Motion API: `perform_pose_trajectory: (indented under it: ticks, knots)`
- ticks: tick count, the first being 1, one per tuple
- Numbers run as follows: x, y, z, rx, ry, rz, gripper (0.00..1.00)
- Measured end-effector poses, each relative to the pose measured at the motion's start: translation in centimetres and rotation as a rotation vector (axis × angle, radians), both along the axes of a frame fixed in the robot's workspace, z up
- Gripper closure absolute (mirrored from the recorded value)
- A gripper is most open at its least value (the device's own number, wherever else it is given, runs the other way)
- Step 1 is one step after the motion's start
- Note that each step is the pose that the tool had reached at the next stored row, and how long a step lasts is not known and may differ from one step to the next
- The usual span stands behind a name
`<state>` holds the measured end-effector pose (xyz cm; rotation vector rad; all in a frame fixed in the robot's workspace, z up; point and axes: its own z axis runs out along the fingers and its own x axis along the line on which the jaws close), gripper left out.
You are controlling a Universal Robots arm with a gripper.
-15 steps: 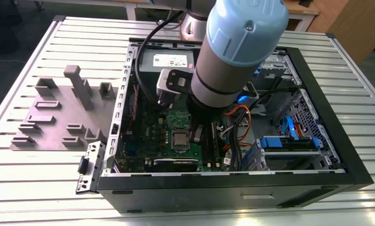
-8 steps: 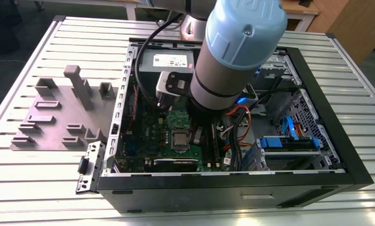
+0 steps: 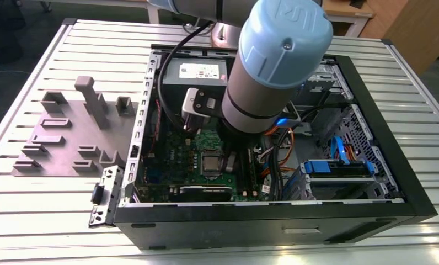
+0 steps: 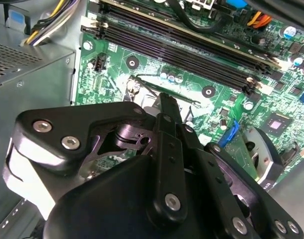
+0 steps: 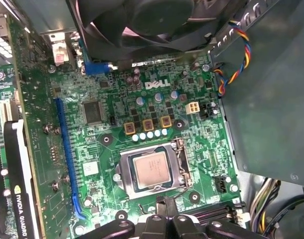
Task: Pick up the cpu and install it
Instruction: 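Install the first cpu locking lever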
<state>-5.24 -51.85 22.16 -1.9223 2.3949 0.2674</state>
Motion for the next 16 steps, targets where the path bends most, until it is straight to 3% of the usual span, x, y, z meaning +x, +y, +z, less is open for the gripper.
perform_pose_trajectory:
  ticks: [16]
  knots:
    - [-0.09, -0.85, -0.40, -0.0002, -0.0001, 0.003, 0.90]
